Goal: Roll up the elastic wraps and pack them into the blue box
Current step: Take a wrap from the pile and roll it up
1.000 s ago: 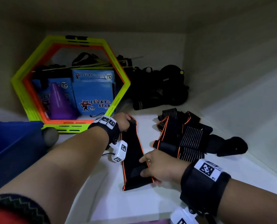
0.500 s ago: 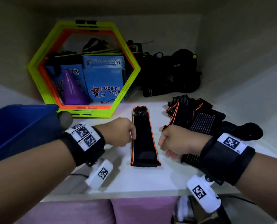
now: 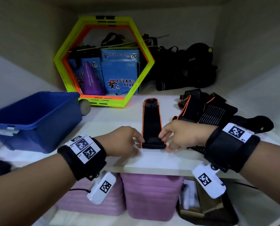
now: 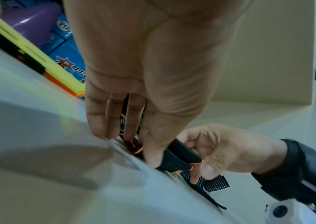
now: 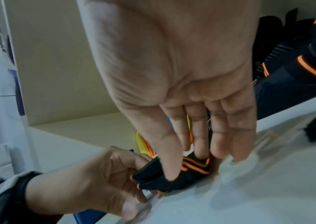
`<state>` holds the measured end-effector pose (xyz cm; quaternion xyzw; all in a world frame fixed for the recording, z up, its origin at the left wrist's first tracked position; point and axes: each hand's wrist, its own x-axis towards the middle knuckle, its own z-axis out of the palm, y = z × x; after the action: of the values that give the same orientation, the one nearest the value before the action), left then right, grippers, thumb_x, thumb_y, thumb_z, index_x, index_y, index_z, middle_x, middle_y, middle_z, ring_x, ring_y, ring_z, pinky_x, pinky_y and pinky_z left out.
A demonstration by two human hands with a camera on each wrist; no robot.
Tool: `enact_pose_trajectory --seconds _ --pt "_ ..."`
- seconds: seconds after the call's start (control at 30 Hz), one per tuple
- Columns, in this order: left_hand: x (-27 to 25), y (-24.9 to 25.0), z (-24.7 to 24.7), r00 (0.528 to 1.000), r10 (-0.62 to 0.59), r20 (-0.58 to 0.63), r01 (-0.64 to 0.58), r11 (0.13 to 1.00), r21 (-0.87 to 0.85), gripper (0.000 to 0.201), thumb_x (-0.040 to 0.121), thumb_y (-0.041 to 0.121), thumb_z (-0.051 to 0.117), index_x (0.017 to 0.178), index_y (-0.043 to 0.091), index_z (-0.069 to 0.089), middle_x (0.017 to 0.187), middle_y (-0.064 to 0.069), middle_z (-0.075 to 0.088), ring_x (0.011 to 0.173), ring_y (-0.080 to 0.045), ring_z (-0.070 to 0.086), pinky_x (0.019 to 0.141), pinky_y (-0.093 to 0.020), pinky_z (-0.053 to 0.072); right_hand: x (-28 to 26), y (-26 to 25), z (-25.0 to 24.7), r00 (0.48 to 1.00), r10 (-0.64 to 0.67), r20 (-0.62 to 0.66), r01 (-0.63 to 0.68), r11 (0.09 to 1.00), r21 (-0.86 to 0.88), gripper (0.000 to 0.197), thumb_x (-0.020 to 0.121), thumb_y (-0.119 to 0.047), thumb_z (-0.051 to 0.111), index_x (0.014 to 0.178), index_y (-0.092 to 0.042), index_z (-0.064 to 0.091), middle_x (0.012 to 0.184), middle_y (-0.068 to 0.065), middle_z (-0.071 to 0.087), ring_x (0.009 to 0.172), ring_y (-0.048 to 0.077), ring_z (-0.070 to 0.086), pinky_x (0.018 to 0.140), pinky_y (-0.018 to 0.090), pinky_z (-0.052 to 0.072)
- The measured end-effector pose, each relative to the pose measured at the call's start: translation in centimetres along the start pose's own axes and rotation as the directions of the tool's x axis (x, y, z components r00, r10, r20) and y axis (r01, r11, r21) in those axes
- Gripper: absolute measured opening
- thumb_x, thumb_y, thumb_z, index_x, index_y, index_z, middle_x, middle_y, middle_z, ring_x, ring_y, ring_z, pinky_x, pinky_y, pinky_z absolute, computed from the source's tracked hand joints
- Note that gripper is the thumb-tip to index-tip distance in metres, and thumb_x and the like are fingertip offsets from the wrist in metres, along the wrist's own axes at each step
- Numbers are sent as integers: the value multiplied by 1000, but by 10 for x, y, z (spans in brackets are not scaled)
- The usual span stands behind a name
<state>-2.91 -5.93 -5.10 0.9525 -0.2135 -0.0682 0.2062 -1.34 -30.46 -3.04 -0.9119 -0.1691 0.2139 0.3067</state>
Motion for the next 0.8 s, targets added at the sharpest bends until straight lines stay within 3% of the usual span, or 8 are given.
enact_pose_trajectory --seconds 0.1,0.17,0.23,0.37,0.43,0.6,0.7,0.8 --pt "-3 3 7 999 39 -28 -40 999 -23 20 84 38 77 97 23 78 95 11 68 80 -5 61 78 -23 49 -4 3 8 994 -103 35 105 994 -38 45 79 -25 83 120 -21 67 115 -9 68 79 -2 66 67 27 57" --pt "-3 2 11 999 10 -47 -11 1000 -25 21 87 47 72 85 26 74 94 9 68 81 -7 61 78 -24 49 -3 5 13 990 -139 -22 138 990 -21 35 83 -25 79 115 -17 70 107 -4 73 85 7 70 72 29 59" --pt "-2 3 14 997 -35 -68 33 999 -34 27 88 52 66 77 28 67 86 8 66 75 -7 59 73 -25 46 -2 7 14 983 -152 -99 152 988 -12 23 87 -25 75 107 -15 72 91 0 76 73 8 68 66 23 53" --pt "-7 13 13 997 -8 -71 1 994 -107 28 82 43 77 103 27 68 91 8 70 69 -2 60 70 -21 49 -2 6 14 963 -197 -186 166 971 -171 11 89 -28 71 94 -18 72 72 -7 67 62 9 59 65 31 49" --pt "-10 16 16 993 74 -97 -71 997 39 37 78 36 80 111 31 65 94 13 69 70 6 59 68 -14 44 -7 4 14 966 -224 -130 194 959 -209 12 83 -27 77 92 -20 73 78 -7 73 70 10 66 71 32 54" --pt "-8 24 25 979 191 -68 -156 926 343 29 78 38 66 102 22 73 103 1 67 93 -19 63 87 -35 48 -16 -5 27 934 -348 -83 249 798 -548 26 74 -32 79 97 -23 73 90 -8 70 80 11 60 73 29 49" --pt "-8 32 23 985 169 -44 -144 928 345 22 79 32 61 89 16 72 91 -2 68 83 -23 61 77 -36 50 -14 -8 29 934 -351 -74 241 767 -595 18 77 -18 65 93 -19 73 85 0 70 81 20 62 72 36 51" --pt "-5 36 17 992 97 -85 -70 961 269 16 89 25 61 84 11 68 78 -5 64 75 -24 56 64 -31 38 -9 -11 19 964 -242 -112 157 854 -496 12 85 -17 62 91 -15 72 83 5 70 76 23 64 68 36 53"
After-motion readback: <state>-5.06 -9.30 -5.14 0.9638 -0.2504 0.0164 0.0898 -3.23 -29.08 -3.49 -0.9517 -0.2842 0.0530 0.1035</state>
